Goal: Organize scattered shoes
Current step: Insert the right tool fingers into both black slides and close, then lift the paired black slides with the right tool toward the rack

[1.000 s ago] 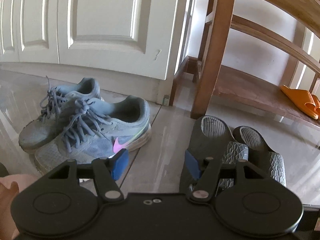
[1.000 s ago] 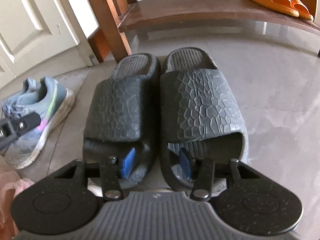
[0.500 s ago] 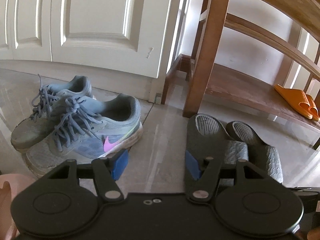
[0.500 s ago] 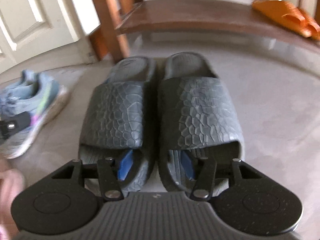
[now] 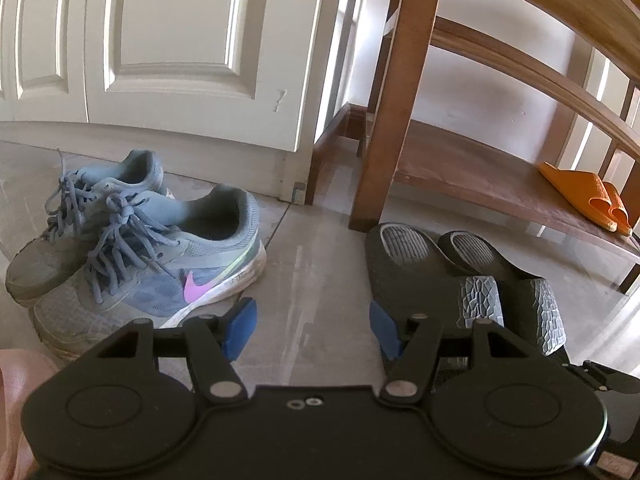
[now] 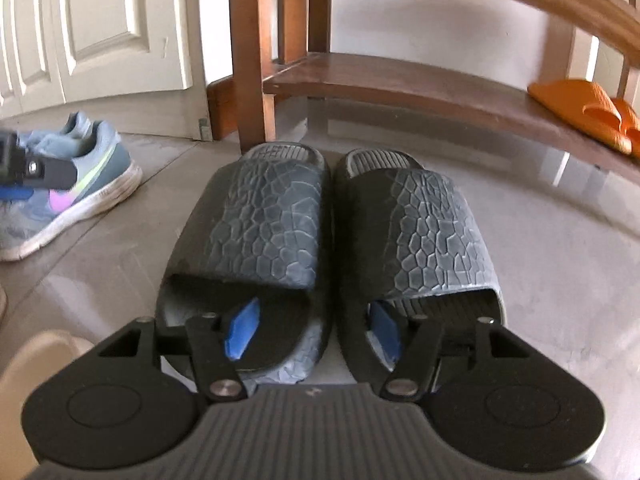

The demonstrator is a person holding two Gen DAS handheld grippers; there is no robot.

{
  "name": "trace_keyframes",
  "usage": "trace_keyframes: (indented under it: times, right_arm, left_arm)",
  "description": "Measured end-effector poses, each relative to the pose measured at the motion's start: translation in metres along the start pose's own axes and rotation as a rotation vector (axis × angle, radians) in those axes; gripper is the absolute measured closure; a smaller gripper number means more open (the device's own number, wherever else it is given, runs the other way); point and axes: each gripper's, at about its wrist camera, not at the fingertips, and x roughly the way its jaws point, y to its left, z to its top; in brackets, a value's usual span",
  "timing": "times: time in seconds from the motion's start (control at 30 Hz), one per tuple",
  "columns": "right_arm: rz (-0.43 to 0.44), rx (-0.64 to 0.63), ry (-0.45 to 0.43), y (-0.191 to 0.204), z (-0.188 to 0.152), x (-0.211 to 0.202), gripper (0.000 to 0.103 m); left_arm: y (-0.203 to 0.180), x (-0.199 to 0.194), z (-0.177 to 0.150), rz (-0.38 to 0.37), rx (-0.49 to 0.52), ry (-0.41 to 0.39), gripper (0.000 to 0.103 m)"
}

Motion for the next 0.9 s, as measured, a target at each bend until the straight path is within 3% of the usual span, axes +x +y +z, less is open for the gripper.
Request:
trace_keyframes:
  times: [0.13, 0.4, 0.63, 0.9]
  right_arm:
    - [0.006, 0.084, -0.023, -0.011, -0.002, 0.002, 0.036]
    - [0.052, 0.056, -0.118, -0.01, -0.005, 0.015, 0.033]
    - [0.074, 0.131, -0.181, -0.037, 0.009, 0.005, 0.07]
    - [0.136, 0.214, -0.175, -0.065, 0.019, -0.014, 0.075]
  left_arm:
    - [-0.003, 0.0, 0.002, -0.007, 0.001, -0.002, 0.041]
    - [-0.017, 0.003, 0.002, -0.035, 0.041, 0.005, 0.041]
    - [-0.026, 0.004, 0.003, -0.048, 0.058, 0.0, 0.041]
    - [-0.046, 0.0, 0.011, -0.086, 0.067, -0.044, 0.04]
